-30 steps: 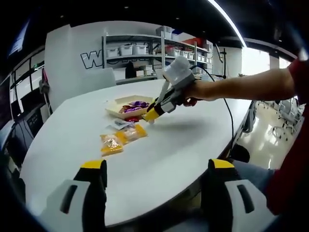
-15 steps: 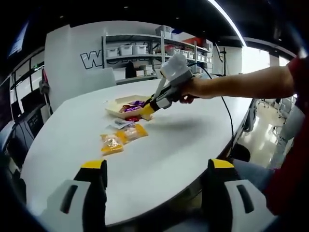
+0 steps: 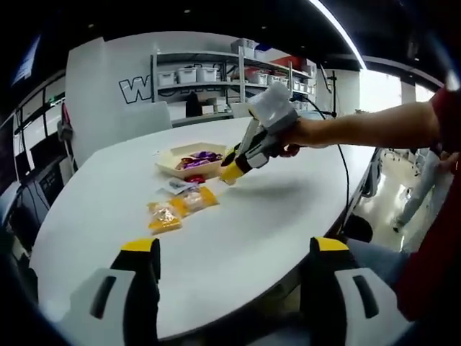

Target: Place the target food into the container with the food tongs after gripping and lifting it, then release it inside without dropping or visibly crushing the food.

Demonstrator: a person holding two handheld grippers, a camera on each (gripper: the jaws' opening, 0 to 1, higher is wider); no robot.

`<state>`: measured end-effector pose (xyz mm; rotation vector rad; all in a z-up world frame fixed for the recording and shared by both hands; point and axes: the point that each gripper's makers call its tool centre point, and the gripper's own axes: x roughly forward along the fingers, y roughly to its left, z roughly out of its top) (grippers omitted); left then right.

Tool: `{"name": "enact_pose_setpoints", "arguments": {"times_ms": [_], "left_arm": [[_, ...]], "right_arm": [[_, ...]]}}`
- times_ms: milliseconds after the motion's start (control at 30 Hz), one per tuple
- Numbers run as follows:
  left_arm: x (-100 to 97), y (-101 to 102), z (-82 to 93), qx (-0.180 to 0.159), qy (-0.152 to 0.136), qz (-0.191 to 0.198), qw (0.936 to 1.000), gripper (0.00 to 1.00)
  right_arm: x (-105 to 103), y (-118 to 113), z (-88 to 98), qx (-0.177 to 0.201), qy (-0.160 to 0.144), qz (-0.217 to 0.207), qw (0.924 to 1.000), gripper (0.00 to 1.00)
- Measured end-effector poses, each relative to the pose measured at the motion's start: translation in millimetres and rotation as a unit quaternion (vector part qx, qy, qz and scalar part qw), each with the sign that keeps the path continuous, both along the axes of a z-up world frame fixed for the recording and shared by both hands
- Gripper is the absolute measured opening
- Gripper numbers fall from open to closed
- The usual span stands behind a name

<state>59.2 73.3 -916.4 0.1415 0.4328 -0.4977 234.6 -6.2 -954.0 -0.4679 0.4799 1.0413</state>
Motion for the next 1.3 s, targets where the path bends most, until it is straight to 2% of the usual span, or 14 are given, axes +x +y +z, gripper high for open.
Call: {"name": "enact_pose_setpoints", "arguments": {"times_ms": [100, 167, 267, 333, 433, 533, 667, 833, 900, 1300], "left_arm": [[0.1, -1.3, 0.6, 0.0, 0.0, -0.002, 1.0, 0.83], [0.9, -1.3, 0.1, 0.001, 0.0, -0.002, 1.0, 0.83], [1.8, -2.5, 2.4, -0.006, -0.004, -0.002, 1.0, 0.83], [2.1, -2.7, 3.1, -0.007, -0.005, -0.002, 1.0, 0.84], [2.2, -1.4, 3.4, -0.007, -0.006, 0.0, 1.0, 0.83], [1.2, -0.1, 3.1, -0.009, -0.005, 0.002, 0.9999, 0.83], [-0.9, 4.2, 1.9, -0.006, -0.003, 0.005, 1.0, 0.84], [-1.1, 7.8, 4.0, -0.006, -0.005, 0.01, 0.9999, 0.84], [-0.8, 8.8, 4.2, -0.004, -0.005, 0.011, 0.9999, 0.84], [-0.7, 7.7, 6.0, -0.001, -0.006, 0.01, 0.9999, 0.84]], "right_arm": [[-10.0, -1.9, 3.5, 0.014, 0.022, 0.012, 0.9996, 0.24], [-11.5, -1.3, 11.3, 0.042, 0.037, 0.015, 0.9983, 0.24], [5.2, -10.5, 20.3, 0.051, 0.028, -0.022, 0.998, 0.24], [16.9, -16.6, 19.7, 0.056, 0.043, -0.065, 0.9954, 0.24], [20.4, -12.0, 17.0, 0.072, 0.066, -0.088, 0.9913, 0.25], [17.5, -6.9, 7.1, 0.05, 0.059, -0.086, 0.9933, 0.25], [14.9, -2.8, 1.8, 0.043, 0.059, -0.089, 0.9934, 0.25], [15.6, -5.7, -9.7, 0.012, 0.051, -0.081, 0.9953, 0.25], [16.3, -7.8, -6.8, 0.026, 0.06, -0.088, 0.994, 0.25], [16.1, -12.9, -4.0, 0.045, 0.06, -0.096, 0.9926, 0.19]]}}
